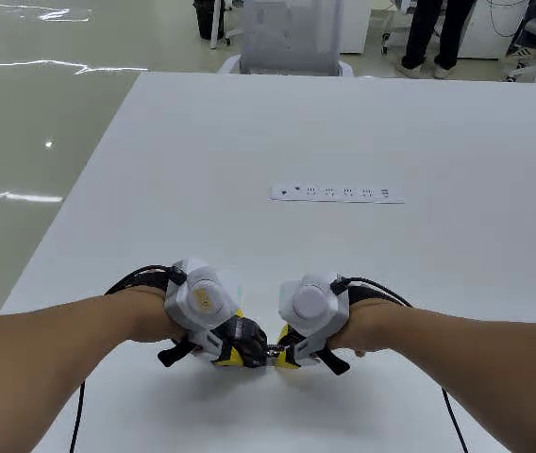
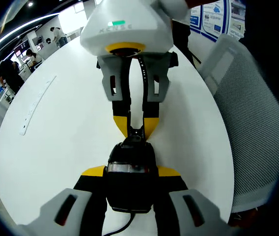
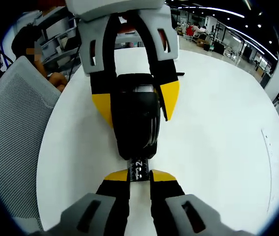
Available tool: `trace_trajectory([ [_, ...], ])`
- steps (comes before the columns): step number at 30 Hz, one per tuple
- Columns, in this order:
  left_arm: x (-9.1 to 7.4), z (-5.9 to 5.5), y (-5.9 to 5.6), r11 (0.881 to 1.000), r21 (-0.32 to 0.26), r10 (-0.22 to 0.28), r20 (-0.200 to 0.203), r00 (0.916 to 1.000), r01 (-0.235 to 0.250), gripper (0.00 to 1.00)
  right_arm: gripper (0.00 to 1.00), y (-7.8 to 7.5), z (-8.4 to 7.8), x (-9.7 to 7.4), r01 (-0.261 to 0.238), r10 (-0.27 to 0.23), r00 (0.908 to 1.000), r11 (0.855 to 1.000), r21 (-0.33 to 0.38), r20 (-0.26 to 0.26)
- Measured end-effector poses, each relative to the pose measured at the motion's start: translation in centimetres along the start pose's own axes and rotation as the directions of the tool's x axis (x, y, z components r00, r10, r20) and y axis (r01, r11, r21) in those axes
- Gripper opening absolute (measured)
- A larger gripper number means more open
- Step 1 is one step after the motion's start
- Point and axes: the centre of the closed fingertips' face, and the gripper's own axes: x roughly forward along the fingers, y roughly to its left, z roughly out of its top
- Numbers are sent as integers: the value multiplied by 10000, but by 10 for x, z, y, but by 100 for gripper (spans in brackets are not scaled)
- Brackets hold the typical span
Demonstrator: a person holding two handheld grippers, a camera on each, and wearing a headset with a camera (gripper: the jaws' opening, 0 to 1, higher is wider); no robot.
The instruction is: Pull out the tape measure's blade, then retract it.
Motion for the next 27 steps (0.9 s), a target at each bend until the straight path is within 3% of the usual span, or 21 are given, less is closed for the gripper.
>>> trace_trajectory([
  [5, 0, 0, 0, 9999, -112, 78, 77, 9999, -77, 32, 14, 0, -4, -2, 75, -71, 9999, 9996, 280, -137],
  [10, -1, 1, 0, 9997, -162, 189, 249, 9995, -185, 32, 13, -1, -5, -3, 103, -100, 9997, 9999, 123, -216],
  [27, 0, 1, 2, 9997, -178, 193, 175, 9997, -190, 32, 12, -3, -19, -11, 50, -42, 9991, 9998, 205, -420],
])
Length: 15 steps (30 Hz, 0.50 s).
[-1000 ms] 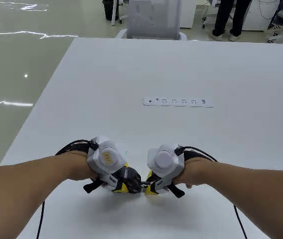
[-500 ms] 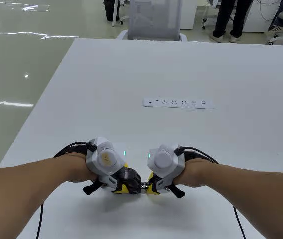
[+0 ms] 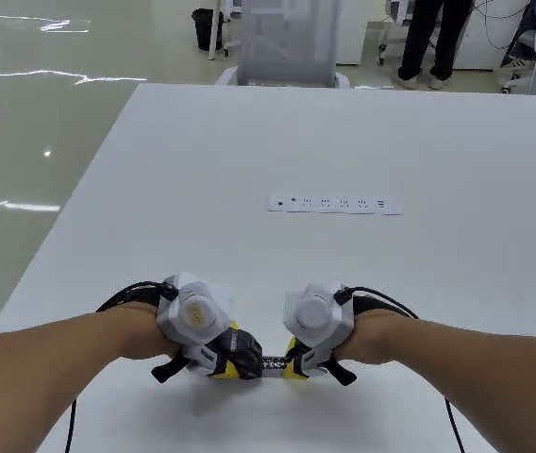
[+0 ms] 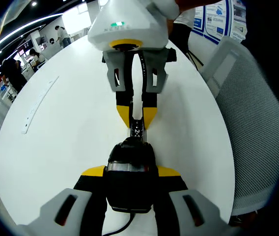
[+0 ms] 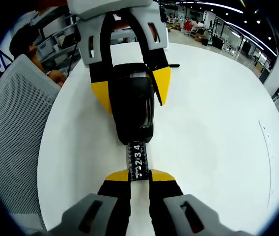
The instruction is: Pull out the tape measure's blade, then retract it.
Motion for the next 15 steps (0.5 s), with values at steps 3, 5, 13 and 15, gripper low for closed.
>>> trace_trajectory([
  [3, 0, 0, 0, 10000, -54, 2, -7, 10000, -2, 32, 12, 0, -2, -1, 3, -3, 10000, 10000, 24, 16],
  [5, 0, 0, 0, 10000, -96, 3, -15, 10000, -3, 32, 12, -1, -4, -2, 0, 0, 10000, 10000, 45, -2],
  [13, 1, 0, 0, 10000, -89, 8, -70, 10000, -9, 32, 12, -1, -8, -3, -1, 1, 10000, 10000, 74, -69],
  [15, 1, 0, 0, 10000, -88, 16, -63, 10000, -17, 32, 12, -1, -8, -4, 3, -2, 10000, 10000, 98, -74],
])
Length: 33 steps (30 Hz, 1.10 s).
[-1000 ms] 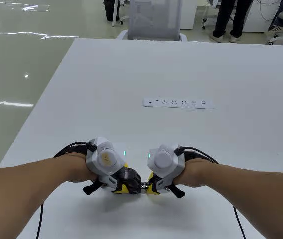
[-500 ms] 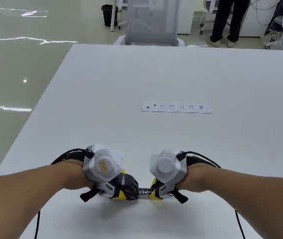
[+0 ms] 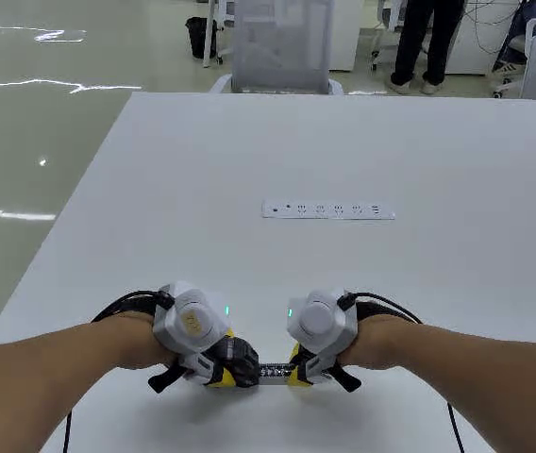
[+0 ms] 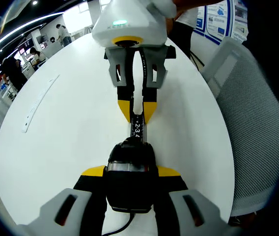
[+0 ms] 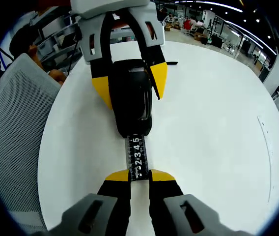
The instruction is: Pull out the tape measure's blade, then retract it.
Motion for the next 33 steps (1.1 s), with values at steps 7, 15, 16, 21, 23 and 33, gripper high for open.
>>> trace_trajectory([
  [7, 0, 0, 0, 10000, -63, 27, 23, 10000, -27, 32, 12, -1, -4, -2, 7, -6, 10000, 10000, 7, -51],
  [15, 1, 0, 1, 10000, -68, 44, 30, 10000, -44, 32, 12, -2, -8, -4, 16, -15, 10000, 9999, 139, -38],
  [16, 1, 1, 1, 10000, -62, 55, 81, 10000, -54, 32, 12, -2, -8, -4, 13, -13, 10000, 9999, 138, -61],
  [21, 0, 1, 1, 9999, -100, 40, 76, 10000, -39, 32, 12, -1, -10, -5, -10, 10, 10000, 9999, 113, -41],
  [23, 0, 1, 1, 9999, -115, 29, 76, 10000, -28, 32, 12, -1, -11, -6, -27, 28, 10000, 10000, 90, -49],
  [33, 0, 1, 0, 9997, -219, 49, 56, 10000, -47, 32, 12, -2, -14, -8, -36, 36, 10000, 10000, 20, -72],
])
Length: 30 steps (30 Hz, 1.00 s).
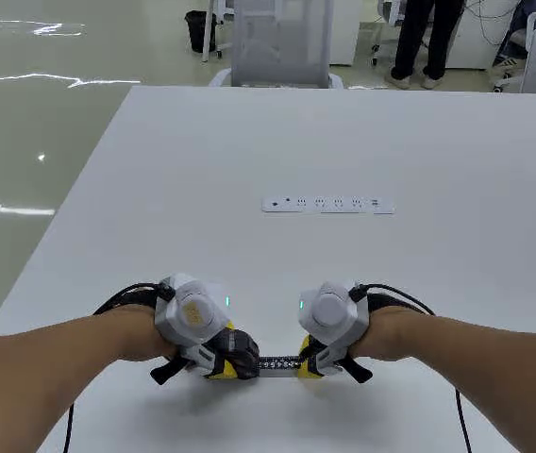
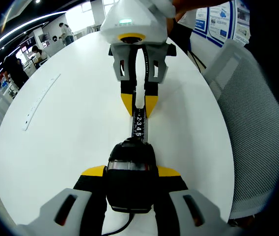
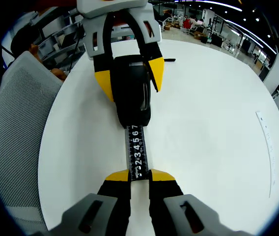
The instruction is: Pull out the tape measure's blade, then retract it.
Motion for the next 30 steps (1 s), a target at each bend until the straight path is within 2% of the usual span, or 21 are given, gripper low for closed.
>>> trace_trajectory([
  [30, 2, 1, 0, 10000, -74, 18, -20, 10000, -18, 32, 12, -3, -19, -10, 70, -69, 10000, 9999, 128, -57],
])
